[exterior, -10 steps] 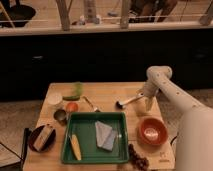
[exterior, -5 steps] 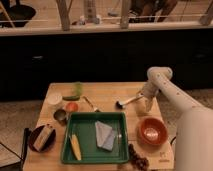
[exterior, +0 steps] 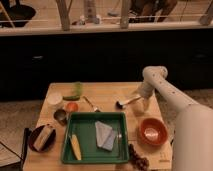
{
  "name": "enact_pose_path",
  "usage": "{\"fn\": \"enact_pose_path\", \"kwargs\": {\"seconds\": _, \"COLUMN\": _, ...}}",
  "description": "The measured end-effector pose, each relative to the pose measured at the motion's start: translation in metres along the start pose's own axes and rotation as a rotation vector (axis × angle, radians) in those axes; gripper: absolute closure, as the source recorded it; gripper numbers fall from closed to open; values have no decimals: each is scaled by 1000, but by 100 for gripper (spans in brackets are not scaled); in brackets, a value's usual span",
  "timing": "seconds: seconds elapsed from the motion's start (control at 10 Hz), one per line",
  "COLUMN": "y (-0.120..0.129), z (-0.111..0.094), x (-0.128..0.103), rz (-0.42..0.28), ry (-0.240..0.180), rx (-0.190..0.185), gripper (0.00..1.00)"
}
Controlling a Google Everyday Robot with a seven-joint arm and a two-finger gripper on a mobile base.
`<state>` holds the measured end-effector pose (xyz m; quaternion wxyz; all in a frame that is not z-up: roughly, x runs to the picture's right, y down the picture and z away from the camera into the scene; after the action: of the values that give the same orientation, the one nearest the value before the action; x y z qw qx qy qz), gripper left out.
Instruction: Wipe red bowl with brush
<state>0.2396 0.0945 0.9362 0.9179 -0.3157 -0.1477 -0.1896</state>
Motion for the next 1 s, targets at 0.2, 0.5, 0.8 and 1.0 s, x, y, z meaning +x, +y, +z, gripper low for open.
{"fn": "enact_pose_path", "kwargs": {"seconds": 0.2, "y": -4, "z": 1, "x": -4, "rz": -34, "ry": -3, "rx": -7, "gripper": 20}}
{"fn": "enact_pose_path", "kwargs": {"seconds": 0.5, "y": -6, "z": 5, "x": -6, "rz": -57, "ry": -14, "rx": -19, "gripper": 20}}
{"fn": "enact_pose_path", "kwargs": {"seconds": 0.8, "y": -8, "z": 8, "x": -10, "rz": -74, "ry": -31, "rx": -24, "gripper": 20}}
{"fn": "enact_pose_path", "kwargs": {"seconds": 1.0, "y": -9, "z": 10, "x": -12, "rz": -83, "ry": -44, "rx": -31, "gripper": 20}}
